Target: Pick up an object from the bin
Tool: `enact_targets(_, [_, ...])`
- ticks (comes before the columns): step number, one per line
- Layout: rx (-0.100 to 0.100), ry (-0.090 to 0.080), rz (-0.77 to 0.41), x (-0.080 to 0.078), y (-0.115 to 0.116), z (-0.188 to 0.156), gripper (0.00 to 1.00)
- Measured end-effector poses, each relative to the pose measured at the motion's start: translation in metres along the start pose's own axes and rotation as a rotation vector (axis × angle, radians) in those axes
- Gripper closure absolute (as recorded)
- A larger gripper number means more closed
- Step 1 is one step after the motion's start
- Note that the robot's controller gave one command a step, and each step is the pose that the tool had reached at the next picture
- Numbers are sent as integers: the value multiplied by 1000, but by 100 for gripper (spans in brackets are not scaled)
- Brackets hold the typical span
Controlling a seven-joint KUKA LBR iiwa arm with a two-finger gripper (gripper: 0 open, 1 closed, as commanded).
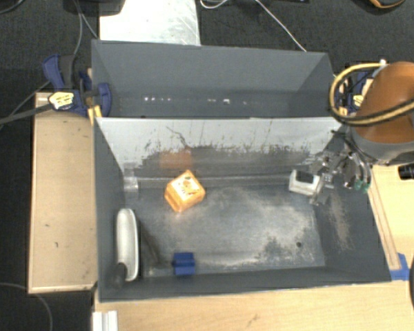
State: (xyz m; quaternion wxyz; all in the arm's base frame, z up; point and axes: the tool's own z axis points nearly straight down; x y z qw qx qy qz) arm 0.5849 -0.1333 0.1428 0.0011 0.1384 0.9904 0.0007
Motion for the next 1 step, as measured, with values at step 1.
enact_targets(1, [0,-4,-1,-1,0,-14,100])
